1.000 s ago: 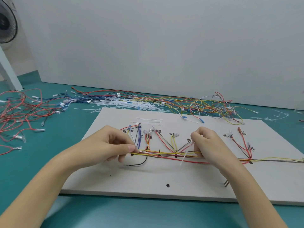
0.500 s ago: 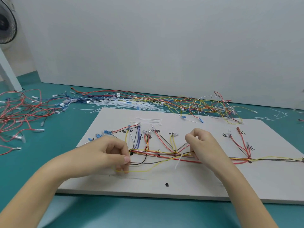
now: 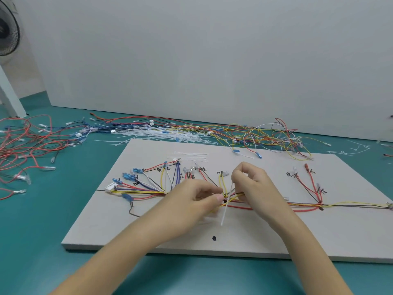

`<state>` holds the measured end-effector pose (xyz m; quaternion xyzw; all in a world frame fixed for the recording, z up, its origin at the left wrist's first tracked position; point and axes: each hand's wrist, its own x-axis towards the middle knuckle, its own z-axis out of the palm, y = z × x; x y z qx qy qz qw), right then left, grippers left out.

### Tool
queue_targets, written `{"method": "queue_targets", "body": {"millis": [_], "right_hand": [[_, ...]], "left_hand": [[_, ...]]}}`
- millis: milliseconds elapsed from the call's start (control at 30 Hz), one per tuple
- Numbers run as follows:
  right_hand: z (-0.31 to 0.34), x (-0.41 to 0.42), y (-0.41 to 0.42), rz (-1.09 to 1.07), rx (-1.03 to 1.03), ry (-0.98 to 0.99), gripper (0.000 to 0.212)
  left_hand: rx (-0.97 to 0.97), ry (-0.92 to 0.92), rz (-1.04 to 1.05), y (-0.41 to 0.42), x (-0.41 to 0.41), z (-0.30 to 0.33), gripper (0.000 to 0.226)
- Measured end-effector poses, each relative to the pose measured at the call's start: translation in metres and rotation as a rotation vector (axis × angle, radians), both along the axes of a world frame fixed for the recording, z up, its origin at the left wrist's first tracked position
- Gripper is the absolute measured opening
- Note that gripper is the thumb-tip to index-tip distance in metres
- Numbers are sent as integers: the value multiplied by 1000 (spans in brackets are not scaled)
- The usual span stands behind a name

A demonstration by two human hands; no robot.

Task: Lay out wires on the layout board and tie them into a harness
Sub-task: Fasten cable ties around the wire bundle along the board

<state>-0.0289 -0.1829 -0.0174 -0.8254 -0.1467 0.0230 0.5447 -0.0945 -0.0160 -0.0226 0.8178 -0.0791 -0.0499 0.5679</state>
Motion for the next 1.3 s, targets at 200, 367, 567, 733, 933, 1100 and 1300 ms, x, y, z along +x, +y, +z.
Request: {"method": "queue_targets", "body": {"millis": [200,367,567,733,933,1100,1300], "right_hand": [[2,-3,0,12,24,17,20],[3,-4,0,5,62,123,15],[-1,1,-3,-103,70,108,17],[-1,1,-3,-123,82,160,14],[-2,-3,2,-150,99,137,10],[-6,-4,3,-208,-9,2,11],[-6,-3,-1,-163,13,30,10]], "left_hand": [[-249,200,-80,-15,-2,-4,25],[-92,114,0,-11,1,-7,32],[174,-13,64,-9,-1,-11,34],[414,-275,126,-13,-6,-13,28],[540,-397,128,-20,-13,-20,25],[596,-499,168,-25,-18,-27,28],[781,-551,177,-31,-23,-27,27]]}}
